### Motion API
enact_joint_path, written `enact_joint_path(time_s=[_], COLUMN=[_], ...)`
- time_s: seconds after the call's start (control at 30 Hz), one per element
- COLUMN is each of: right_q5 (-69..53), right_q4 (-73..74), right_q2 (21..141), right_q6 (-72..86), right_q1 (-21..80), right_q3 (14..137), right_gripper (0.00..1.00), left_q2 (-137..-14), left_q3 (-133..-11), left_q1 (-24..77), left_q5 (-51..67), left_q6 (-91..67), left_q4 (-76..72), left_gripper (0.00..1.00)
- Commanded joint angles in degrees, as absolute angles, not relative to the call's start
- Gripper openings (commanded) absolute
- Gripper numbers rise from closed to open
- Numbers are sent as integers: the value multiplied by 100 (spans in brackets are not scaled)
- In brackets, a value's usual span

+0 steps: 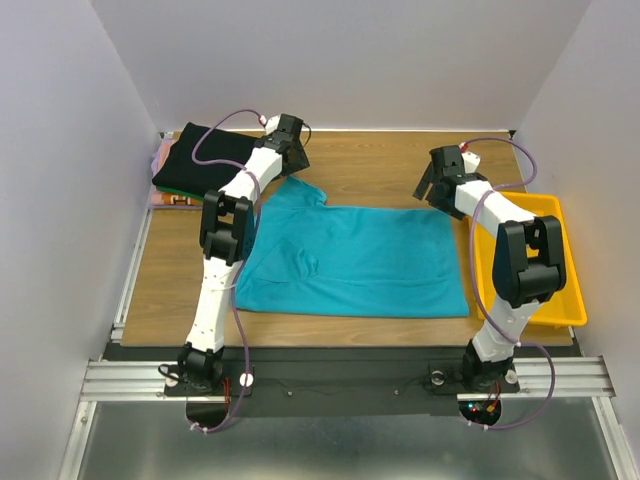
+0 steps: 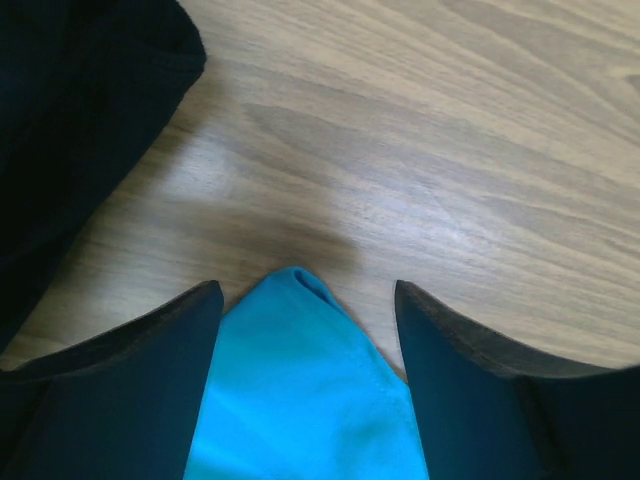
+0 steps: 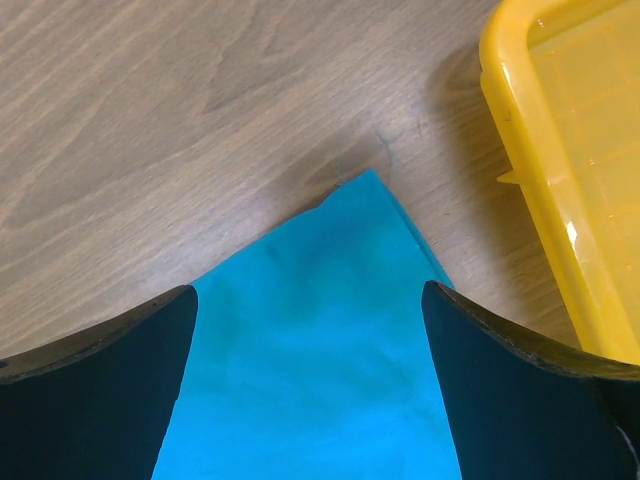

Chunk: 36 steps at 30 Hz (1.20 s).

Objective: Fold and stack the t-shirts
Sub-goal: Fold the tshirt

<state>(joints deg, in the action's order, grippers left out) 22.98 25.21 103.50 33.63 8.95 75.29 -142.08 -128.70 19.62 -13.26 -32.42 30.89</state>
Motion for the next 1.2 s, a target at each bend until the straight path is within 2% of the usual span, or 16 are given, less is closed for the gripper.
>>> enact_joint_path(time_s=[0.0, 0.17, 0.47, 0.57, 0.6, 0.67, 0.7, 0.83, 0.97, 1.07, 1.17], right_q5=[2487, 2426, 2426, 2435, 2452, 2540, 2549, 2522, 2426, 2452, 2470], right_q4=[2435, 2435, 2435, 2435, 2435, 2435, 2443, 2443, 2443, 2452, 2452], right_q2=[10459, 10626, 10661, 10643, 10652, 10705, 10740, 11056, 11399, 11627, 11768], right_q6=[3226, 3102, 3076, 3094, 3111, 3155, 3190, 3260, 3348, 3454, 3489], right_q1=[826, 747, 721, 694, 694, 686, 686, 686, 686, 694, 686], right_q3=[7805, 7866, 7893, 7884, 7901, 7954, 7998, 8445, 8797, 8859, 8912], right_gripper=[100, 100, 100, 100, 100, 100, 100, 100, 94, 81, 74], left_q2=[-14212, -14256, -14423, -14519, -14546, -14572, -14564, -14379, -13932, -13703, -13588], left_q3=[-13060, -12981, -12973, -13025, -13060, -13113, -13105, -12964, -12543, -12296, -12278], left_q1=[1969, 2057, 2118, 2145, 2145, 2144, 2145, 2145, 2153, 2171, 2180], left_q5=[-1117, -1345, -1722, -1758, -1749, -1705, -1705, -1723, -1687, -1696, -1731], left_q6=[-3243, -3243, -3296, -3314, -3322, -3322, -3331, -3357, -3375, -3393, -3393], left_q4=[2839, 2856, 3129, 3164, 3199, 3260, 3269, 3226, 2937, 2839, 2839], left_gripper=[72, 70, 57, 45, 31, 17, 2, 0, 0, 0, 0])
